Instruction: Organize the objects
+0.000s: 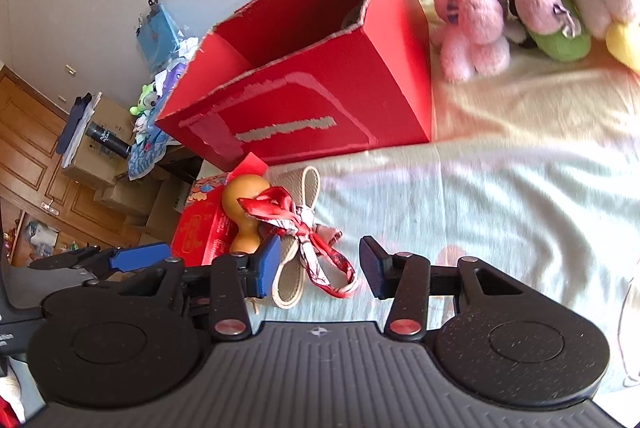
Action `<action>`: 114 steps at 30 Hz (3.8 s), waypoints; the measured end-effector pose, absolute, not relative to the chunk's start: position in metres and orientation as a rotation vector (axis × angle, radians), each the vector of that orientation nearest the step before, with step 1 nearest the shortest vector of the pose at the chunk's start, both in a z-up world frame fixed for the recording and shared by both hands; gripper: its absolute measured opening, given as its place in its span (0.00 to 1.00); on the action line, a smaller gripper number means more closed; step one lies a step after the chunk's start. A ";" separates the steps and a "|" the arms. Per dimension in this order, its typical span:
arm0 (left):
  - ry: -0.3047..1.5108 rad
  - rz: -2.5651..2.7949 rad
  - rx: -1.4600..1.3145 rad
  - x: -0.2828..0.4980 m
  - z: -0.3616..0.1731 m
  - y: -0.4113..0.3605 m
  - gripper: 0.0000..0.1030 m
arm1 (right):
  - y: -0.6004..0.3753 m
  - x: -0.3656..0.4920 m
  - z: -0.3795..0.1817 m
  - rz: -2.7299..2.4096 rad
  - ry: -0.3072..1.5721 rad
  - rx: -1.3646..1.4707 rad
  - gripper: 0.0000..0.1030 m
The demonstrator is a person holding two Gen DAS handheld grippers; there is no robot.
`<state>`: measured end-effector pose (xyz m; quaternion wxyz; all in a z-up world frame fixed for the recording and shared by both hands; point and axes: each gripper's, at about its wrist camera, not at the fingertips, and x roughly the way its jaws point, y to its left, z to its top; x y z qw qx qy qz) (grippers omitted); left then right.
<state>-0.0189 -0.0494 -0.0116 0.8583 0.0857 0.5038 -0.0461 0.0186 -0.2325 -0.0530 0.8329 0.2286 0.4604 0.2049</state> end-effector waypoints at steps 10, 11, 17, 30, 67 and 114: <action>1.045 -0.288 0.026 -0.031 -0.020 -0.010 0.84 | -0.228 0.024 -0.066 0.455 0.987 0.560 0.44; 1.038 -0.316 0.019 -0.031 -0.020 -0.010 0.83 | -0.226 0.026 -0.067 0.461 0.990 0.566 0.44; 1.016 -0.448 0.019 -0.025 -0.018 -0.015 0.78 | -0.208 0.045 -0.073 0.482 1.013 0.569 0.44; 1.054 -0.585 0.057 0.005 -0.029 0.003 0.73 | -0.182 0.060 -0.099 0.502 1.040 0.553 0.43; 1.153 -0.640 0.082 0.026 -0.060 -0.128 0.54 | -0.313 0.048 -0.086 0.514 1.083 0.718 0.27; 1.115 -0.647 0.062 0.223 0.002 -0.028 0.53 | -0.188 0.207 -0.021 0.347 1.066 0.588 0.26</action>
